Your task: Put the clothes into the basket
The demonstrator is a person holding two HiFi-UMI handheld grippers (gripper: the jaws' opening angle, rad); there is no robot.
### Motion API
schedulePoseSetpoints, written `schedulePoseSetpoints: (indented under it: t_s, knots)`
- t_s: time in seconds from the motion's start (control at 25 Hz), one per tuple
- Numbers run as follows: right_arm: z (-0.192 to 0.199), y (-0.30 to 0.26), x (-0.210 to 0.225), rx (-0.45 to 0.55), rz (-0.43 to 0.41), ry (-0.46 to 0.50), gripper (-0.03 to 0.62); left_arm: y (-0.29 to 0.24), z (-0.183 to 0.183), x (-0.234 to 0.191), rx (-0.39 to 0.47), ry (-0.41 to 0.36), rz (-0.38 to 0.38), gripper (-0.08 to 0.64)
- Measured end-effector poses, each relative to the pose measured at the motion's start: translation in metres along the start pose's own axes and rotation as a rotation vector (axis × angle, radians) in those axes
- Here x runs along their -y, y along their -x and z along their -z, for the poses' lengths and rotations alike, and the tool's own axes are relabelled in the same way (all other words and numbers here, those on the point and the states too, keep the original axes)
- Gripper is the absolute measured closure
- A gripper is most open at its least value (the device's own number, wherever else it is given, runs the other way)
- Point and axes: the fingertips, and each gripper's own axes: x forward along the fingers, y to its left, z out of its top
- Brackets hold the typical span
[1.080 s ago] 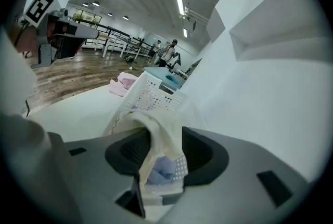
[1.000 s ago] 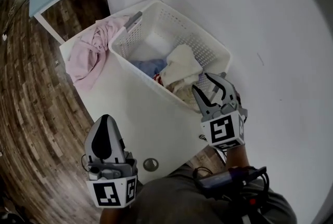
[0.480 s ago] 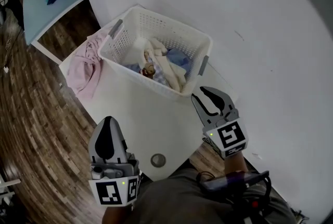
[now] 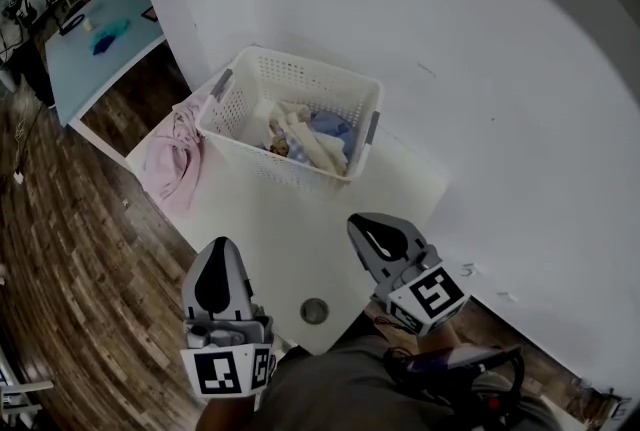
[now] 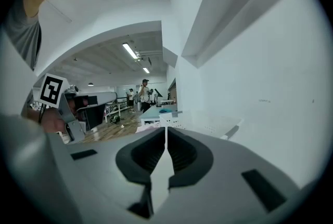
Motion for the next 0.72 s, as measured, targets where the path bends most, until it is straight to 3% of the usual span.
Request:
schedulePoseSetpoints:
  t_s: [0.16,0.32,0.72]
  knots:
    - [0.001,0.014,-0.023,0.005,-0.045,0.006,0.574,0.011,-0.008,0.01,0.007,-0.034,0.01,0.552]
    - [-0.004,0.028,-0.025,0.025,-0.058,0.018,0.574,0.024,-0.017,0.02,0.023,-0.021,0.006,0.552]
    - [-0.003,0.094,-0.039,0.082,-0.124,-0.008,0.574,0.1,-0.041,0.042,0.023,-0.093,-0.145,0.552]
